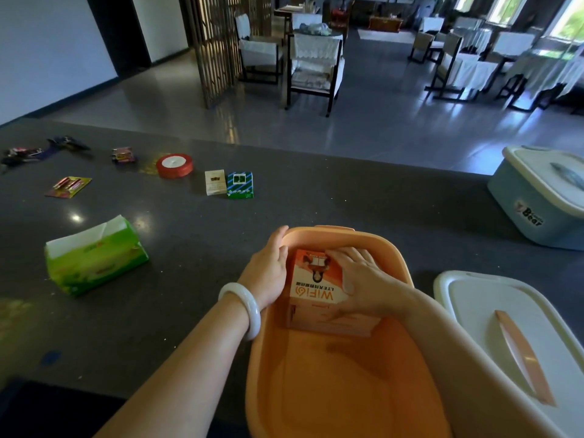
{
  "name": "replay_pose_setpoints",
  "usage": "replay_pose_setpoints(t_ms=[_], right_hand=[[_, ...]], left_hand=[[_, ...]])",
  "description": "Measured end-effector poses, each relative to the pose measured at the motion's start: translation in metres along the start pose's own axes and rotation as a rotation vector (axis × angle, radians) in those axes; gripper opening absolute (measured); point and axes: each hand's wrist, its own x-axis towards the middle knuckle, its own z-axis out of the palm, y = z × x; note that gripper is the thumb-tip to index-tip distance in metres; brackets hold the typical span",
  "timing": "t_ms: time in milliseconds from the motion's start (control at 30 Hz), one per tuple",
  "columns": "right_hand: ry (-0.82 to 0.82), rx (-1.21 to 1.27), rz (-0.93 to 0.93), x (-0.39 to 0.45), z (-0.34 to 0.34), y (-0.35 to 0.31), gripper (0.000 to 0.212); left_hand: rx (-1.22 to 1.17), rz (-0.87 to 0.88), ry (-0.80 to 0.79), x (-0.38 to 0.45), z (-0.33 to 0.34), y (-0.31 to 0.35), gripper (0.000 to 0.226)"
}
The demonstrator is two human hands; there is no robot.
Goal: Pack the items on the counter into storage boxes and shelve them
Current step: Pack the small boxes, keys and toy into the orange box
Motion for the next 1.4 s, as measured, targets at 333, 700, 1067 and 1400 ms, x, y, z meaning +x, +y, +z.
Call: replay_pose_setpoints(t_ms=[333,700,1067,1400], right_hand=[[0.027,-0.01,0.0,-0.001,-0.009,0.0,0.112],[0.018,-0.024,0.009,0.001,-0.01,0.0,0.112],[-0.008,-0.019,0.035,-0.001,-0.012,-0.004,0.113],[-0.004,-0.036,0.044,0.0,-0.009,-0.002,0.117]], left_hand=[[-0.015,-0.005,0.009,0.001,0.001,-0.002,0.046],[0.008,-0.004,0.013,0.001,0.0,0.0,0.047],[0.017,-0.019,0.018,0.003,0.001,0.0,0.047],[0.024,-0.018,0.01,0.001,0.0,0.003,0.047]])
